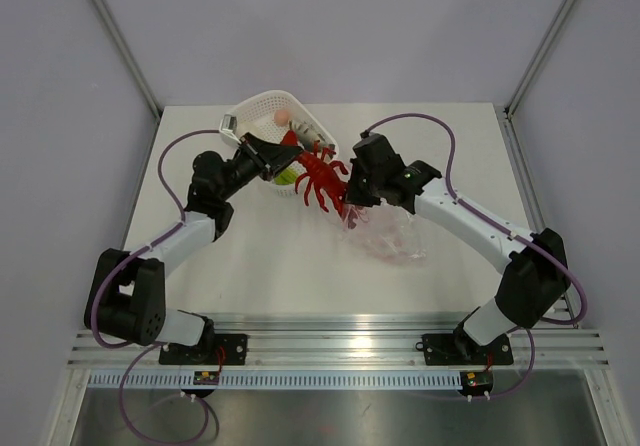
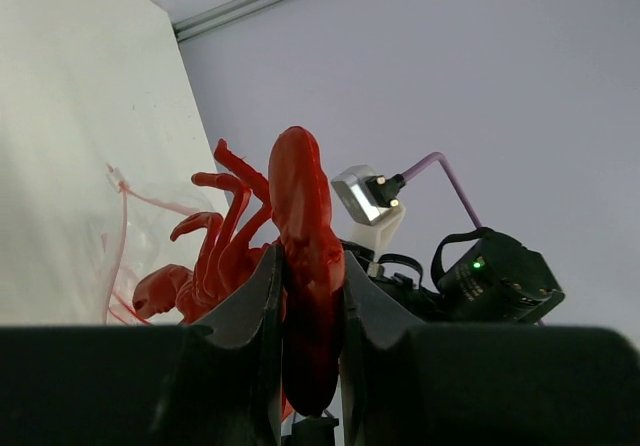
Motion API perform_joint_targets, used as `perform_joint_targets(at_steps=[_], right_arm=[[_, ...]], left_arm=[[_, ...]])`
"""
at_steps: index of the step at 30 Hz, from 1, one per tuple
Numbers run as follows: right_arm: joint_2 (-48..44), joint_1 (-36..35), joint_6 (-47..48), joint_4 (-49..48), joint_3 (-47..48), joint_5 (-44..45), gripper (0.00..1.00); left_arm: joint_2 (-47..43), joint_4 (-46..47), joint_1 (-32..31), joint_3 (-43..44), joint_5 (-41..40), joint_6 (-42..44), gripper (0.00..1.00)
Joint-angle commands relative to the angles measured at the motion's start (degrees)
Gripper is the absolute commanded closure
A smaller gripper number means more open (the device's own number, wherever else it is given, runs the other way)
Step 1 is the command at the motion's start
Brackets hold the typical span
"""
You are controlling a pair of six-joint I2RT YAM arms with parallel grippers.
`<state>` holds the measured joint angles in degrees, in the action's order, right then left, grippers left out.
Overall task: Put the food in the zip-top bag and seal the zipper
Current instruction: Place the fake lobster in the zipper food storage bag.
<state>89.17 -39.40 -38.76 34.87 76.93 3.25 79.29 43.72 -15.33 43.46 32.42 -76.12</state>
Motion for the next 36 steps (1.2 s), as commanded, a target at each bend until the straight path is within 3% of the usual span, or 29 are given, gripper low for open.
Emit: perform_joint_targets(at_steps=[1,28,36], right_arm=[[-2.0,-0.9,-0.8,-7.5,3.4,-5.2,1.00],[-0.7,-0.9,1.0,-5.4,6.5,-5.7,1.00],[-0.5,-0.9,0.8,-5.2,3.1,-4.9,1.00]], left_arm=[[1.3,3.8,-2.6,0.3,1.1,-2.8,1.00],[4.3,1.9,-4.6,2.9,1.2,-1.1,1.00],[3.1,-5.0,-4.5,6.2,0.5,-2.8,1.00]])
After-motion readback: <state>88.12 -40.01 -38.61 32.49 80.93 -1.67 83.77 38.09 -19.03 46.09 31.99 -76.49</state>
